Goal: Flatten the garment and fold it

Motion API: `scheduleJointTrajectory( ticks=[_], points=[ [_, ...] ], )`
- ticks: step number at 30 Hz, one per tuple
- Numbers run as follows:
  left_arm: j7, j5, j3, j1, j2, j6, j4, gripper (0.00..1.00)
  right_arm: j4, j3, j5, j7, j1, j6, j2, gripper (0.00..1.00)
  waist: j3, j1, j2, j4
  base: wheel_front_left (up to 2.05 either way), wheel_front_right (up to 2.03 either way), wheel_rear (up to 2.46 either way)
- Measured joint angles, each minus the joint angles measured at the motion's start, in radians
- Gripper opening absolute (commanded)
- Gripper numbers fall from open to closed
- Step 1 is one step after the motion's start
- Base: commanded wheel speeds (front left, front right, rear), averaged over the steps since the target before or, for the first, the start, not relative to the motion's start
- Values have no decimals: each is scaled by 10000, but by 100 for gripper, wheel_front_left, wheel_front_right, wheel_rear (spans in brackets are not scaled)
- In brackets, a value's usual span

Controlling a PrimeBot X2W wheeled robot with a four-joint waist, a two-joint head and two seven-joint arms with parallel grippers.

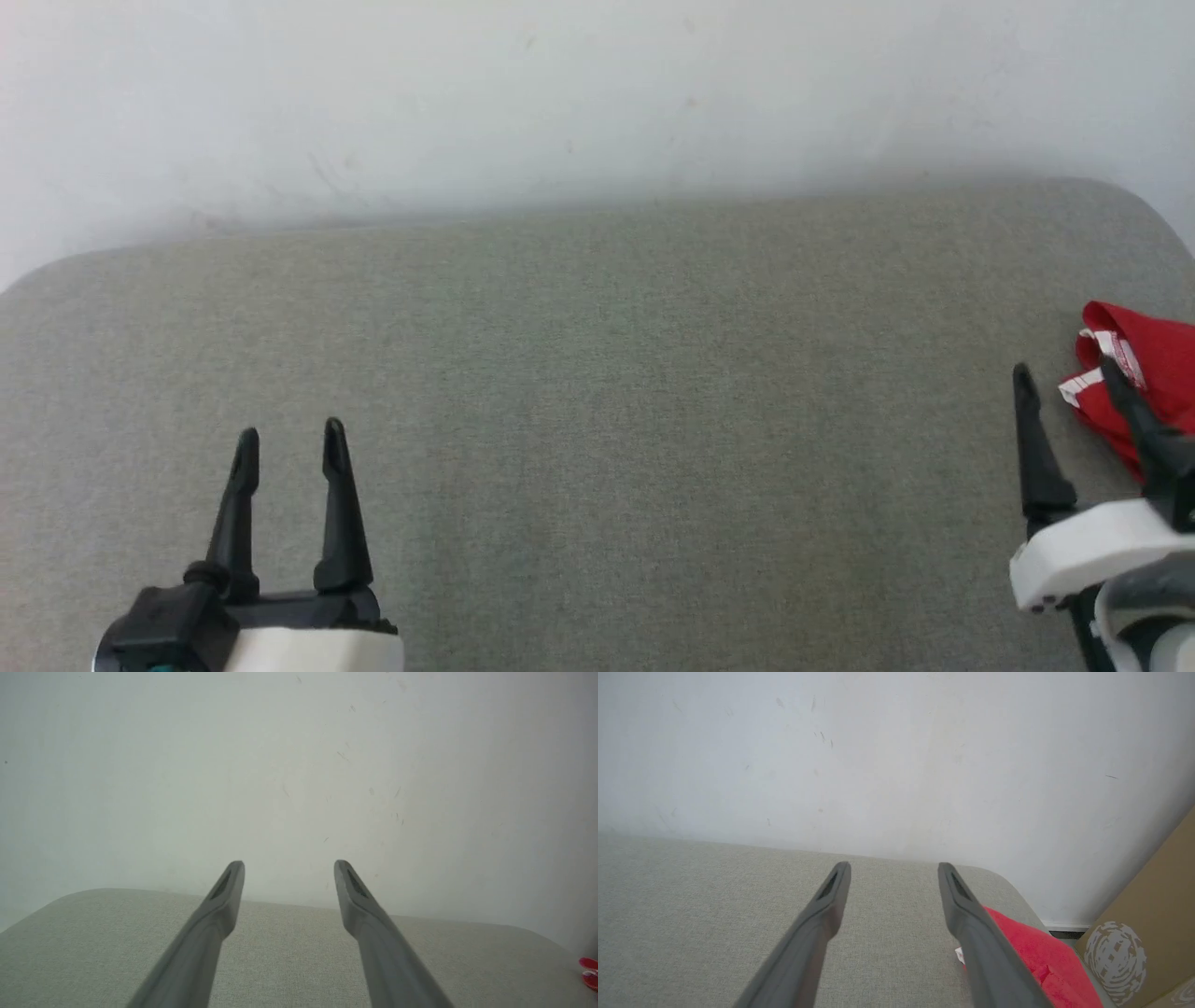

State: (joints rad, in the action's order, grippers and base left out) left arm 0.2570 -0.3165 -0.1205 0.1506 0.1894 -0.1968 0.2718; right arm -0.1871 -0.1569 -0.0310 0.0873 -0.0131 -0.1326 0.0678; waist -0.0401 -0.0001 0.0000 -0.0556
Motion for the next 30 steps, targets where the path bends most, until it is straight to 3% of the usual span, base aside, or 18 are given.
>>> scheduleJointTrajectory(
  ticks=[15, 30],
  points=[
    [0, 729, 81, 398, -558, 546, -1569, 100, 1766, -59, 395, -1881, -1150, 0, -146, 100, 284, 1, 0, 480, 0, 0, 0],
    [0, 880, 403, 523, -1114, 1124, -2094, 100, 2604, -29, 529, -2318, -1132, 0, -144, 100, 212, 1, 0, 470, 0, 0, 0]
  ],
)
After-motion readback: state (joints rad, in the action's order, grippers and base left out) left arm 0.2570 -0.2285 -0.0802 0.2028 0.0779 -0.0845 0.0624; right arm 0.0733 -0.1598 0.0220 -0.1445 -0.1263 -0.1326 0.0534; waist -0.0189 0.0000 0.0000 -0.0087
